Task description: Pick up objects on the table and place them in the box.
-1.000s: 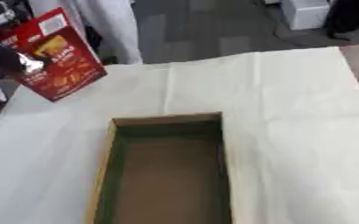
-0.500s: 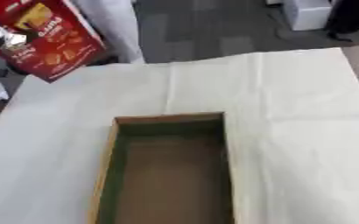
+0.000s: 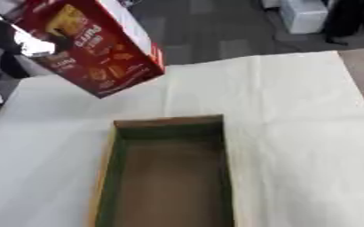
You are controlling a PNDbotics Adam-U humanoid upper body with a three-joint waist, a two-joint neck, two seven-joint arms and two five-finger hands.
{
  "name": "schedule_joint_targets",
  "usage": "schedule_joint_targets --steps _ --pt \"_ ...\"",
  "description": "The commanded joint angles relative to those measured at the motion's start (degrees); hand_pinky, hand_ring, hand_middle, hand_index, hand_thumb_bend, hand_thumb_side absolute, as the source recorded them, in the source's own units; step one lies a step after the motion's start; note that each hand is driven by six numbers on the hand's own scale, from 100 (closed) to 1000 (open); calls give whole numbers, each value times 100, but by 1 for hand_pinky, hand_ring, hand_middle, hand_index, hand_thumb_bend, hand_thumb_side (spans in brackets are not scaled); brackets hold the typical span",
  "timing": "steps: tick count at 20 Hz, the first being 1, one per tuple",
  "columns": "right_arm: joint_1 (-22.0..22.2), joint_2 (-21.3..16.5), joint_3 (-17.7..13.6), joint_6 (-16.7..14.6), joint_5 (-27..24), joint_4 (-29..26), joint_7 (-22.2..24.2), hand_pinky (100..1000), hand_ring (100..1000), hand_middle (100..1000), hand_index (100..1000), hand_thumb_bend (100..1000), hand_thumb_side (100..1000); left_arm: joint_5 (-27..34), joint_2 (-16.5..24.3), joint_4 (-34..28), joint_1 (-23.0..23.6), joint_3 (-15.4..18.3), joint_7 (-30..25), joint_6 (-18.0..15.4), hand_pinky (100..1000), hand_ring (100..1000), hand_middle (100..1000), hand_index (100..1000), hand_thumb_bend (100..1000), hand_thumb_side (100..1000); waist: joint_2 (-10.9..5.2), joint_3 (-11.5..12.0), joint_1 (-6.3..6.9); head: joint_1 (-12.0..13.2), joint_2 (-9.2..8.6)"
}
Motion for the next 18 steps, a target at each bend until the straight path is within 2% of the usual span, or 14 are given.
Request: schedule_joint_targets --steps 1,8,12,18 --pt "-38 -83 -54 37 -26 -77 11 524 724 795 784 100 676 319 15 -218 -173 -84 -118 47 100 319 429 511 121 195 -117 -14 -19 -63 -6" --pt "-38 -45 -58 88 -70 -57 33 521 724 796 786 100 673 777 -193 -398 -303 -620 -478 236 100 317 426 506 123 237 -134 -76 4 -61 -1" --pt "-38 -41 -63 104 -119 -55 55 520 724 796 786 100 672 888 -112 -579 -254 -838 -582 368 100 325 434 511 150 246 -121 -82 24 -57 20" --pt "-39 -42 -67 116 -154 -65 86 520 725 796 787 100 671 750 163 -719 -93 -1101 -790 558 126 350 456 526 184 275 -101 -73 45 -47 38"
